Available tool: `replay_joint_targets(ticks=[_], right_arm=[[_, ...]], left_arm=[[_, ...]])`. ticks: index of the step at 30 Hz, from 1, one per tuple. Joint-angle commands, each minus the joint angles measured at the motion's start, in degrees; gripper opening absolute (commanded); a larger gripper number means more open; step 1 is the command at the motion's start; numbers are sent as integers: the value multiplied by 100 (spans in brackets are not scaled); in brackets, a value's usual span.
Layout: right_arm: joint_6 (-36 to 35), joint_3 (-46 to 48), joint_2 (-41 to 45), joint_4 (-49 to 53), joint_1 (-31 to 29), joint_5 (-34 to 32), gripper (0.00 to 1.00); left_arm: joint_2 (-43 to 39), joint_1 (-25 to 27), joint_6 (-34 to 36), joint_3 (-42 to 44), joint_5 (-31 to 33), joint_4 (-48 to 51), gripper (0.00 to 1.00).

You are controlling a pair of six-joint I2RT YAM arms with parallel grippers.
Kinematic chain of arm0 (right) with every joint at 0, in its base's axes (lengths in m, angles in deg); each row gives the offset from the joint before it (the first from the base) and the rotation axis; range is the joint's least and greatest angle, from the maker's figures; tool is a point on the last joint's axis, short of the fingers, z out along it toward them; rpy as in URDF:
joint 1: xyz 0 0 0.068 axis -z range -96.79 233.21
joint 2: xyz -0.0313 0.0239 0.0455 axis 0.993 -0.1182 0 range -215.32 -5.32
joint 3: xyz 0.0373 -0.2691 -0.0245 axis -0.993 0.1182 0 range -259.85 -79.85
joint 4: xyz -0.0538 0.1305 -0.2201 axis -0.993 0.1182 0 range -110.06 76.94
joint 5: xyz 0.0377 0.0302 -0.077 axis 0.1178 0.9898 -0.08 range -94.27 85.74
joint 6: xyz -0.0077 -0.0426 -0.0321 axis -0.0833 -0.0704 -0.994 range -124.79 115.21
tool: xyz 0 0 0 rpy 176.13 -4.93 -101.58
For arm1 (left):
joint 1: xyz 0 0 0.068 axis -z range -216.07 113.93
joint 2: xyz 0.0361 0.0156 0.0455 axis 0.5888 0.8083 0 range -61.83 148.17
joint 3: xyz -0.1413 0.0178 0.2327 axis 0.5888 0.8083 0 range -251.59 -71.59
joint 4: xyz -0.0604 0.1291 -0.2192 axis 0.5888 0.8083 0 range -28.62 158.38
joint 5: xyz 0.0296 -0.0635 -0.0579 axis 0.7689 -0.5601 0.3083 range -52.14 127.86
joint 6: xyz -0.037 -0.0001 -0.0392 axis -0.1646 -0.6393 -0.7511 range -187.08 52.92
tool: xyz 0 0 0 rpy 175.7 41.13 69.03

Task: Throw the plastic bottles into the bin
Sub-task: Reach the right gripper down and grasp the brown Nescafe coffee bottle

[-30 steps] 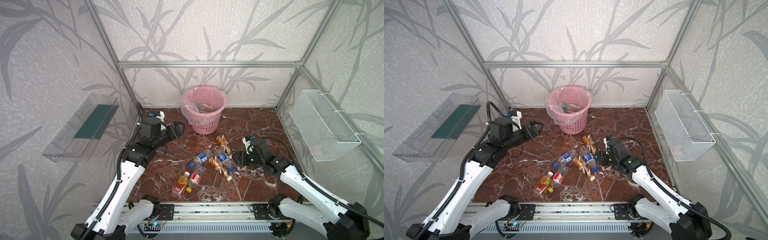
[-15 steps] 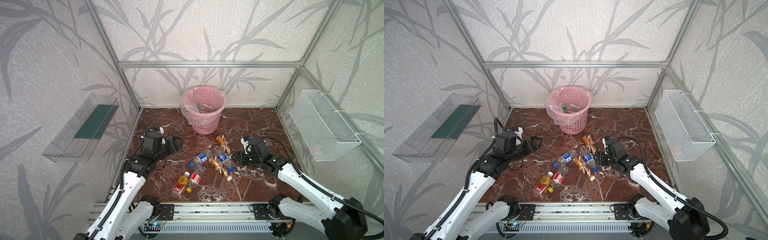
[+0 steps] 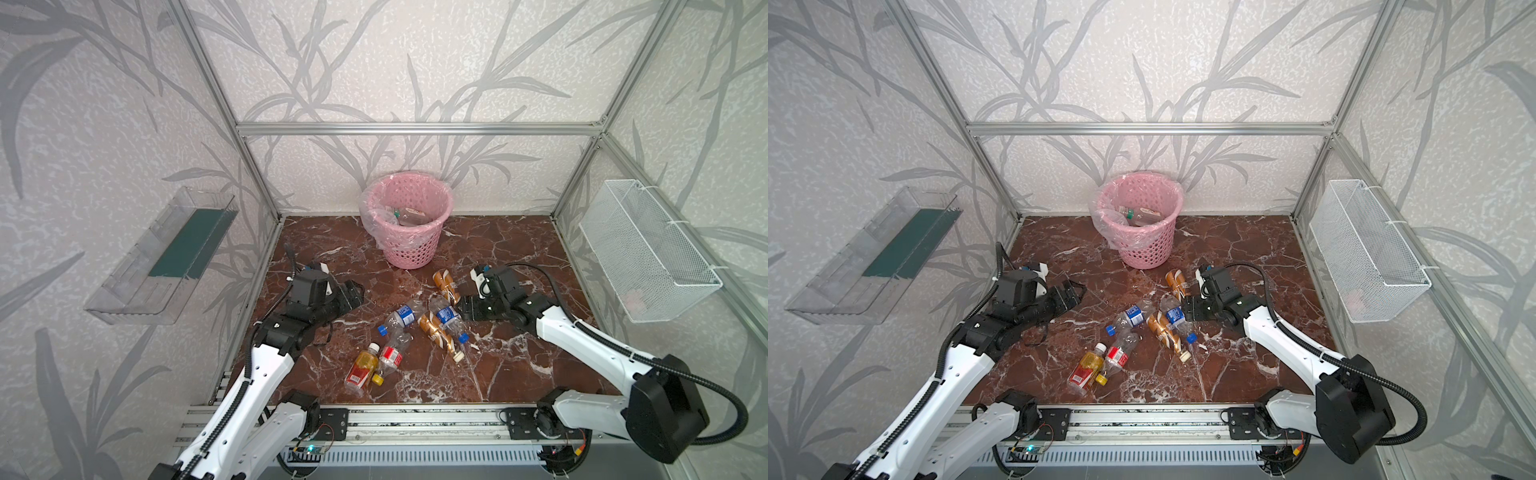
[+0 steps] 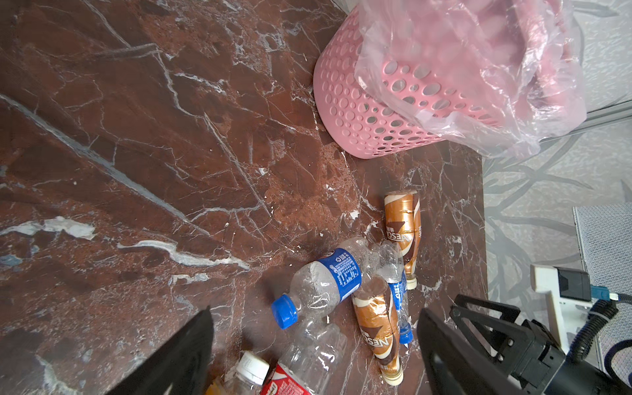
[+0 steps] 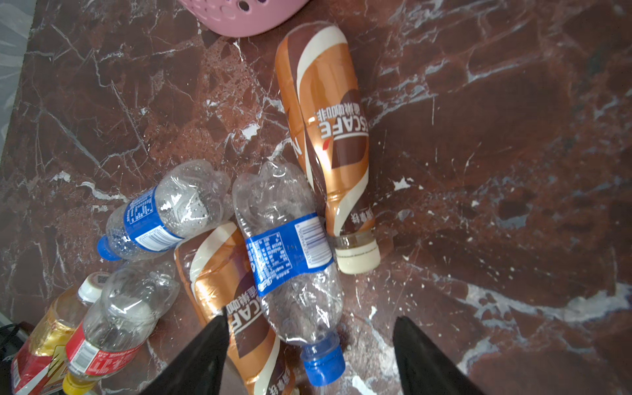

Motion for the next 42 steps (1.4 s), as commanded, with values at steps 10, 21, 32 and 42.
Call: replay_joint_targets(ticks=[10,21,32,42], right_arm=[[-424,-845,-1084,-306,192,-34,79],[-461,-1442,-2043,-364,250,58,79],[-566,-2120,-2936,-5,276,-11,79],[-508,-2391,-3416,69,363,-182,75]], left_arm=[[-250,-21,-118,248,48,16,92],[-372,-21,-163,350,53,59,92],[-395,-19,-189,385,59,55,92],[-406,-17,-207,395,70,49,92]])
